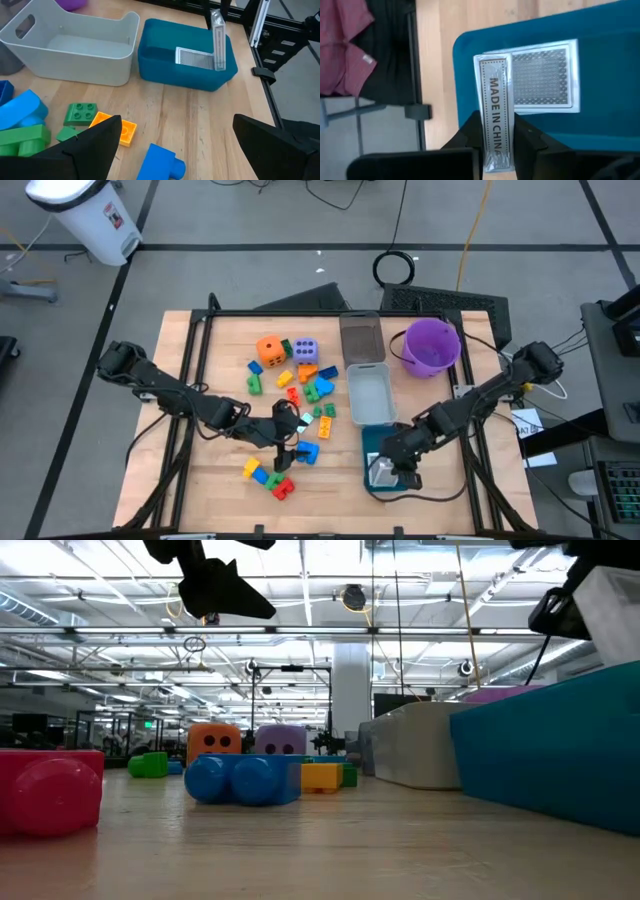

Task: Pick & Place Toys
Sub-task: Put the brown deck of cards into the blue bin

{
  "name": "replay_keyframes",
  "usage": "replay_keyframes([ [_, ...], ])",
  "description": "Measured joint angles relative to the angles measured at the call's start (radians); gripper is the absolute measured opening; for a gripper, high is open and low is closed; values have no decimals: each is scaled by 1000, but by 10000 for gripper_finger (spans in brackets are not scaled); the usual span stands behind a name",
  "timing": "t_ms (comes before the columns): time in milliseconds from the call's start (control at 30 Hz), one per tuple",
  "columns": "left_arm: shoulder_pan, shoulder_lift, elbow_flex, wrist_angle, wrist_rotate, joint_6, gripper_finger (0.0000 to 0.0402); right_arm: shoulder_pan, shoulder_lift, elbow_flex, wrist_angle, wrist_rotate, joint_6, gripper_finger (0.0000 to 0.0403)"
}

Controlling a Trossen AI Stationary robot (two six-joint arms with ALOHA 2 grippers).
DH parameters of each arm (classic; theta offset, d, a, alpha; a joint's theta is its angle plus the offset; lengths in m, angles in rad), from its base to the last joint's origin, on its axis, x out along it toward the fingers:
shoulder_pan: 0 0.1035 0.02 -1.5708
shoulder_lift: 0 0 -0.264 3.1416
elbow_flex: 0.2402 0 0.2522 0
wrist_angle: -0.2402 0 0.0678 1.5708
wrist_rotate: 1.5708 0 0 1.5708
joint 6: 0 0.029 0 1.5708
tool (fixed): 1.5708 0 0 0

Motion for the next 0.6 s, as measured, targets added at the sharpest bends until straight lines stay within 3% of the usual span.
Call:
replay_keyframes([
  [233, 0, 0, 0, 0, 0, 0, 390, -24, 11, 0, 36, 0, -55, 60],
  [600, 0, 0, 0, 0, 0, 0, 390, -46, -10, 0, 51, 5, -117, 185],
])
